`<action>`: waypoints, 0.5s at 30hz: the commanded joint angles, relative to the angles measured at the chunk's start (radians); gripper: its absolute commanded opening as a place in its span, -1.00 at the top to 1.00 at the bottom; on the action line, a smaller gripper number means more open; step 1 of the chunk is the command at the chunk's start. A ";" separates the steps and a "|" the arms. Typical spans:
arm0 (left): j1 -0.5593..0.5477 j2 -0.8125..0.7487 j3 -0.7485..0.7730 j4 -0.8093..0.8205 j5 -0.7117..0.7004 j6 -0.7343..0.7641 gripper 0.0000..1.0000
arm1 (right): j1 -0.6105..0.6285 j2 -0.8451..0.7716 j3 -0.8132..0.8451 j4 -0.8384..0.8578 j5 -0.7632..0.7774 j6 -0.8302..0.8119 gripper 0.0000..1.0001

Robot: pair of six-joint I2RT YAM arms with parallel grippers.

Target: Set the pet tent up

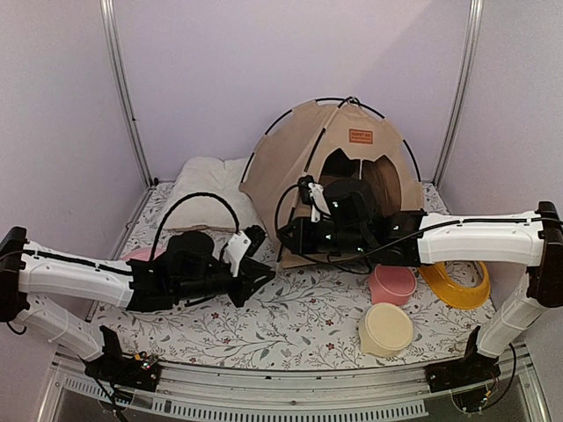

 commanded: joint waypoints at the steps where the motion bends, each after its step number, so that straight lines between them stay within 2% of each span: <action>1: 0.003 0.040 0.055 0.040 -0.001 0.018 0.66 | 0.011 0.019 0.031 -0.001 -0.003 -0.007 1.00; 5: 0.004 0.068 0.075 0.052 -0.002 0.023 0.68 | 0.013 0.022 0.031 -0.005 -0.004 -0.009 1.00; 12: 0.004 0.097 0.106 0.040 -0.036 0.031 1.00 | 0.014 0.014 0.031 -0.010 0.002 -0.012 1.00; 15: 0.003 0.099 0.112 0.038 -0.053 0.034 1.00 | 0.014 0.016 0.031 -0.010 0.001 -0.014 1.00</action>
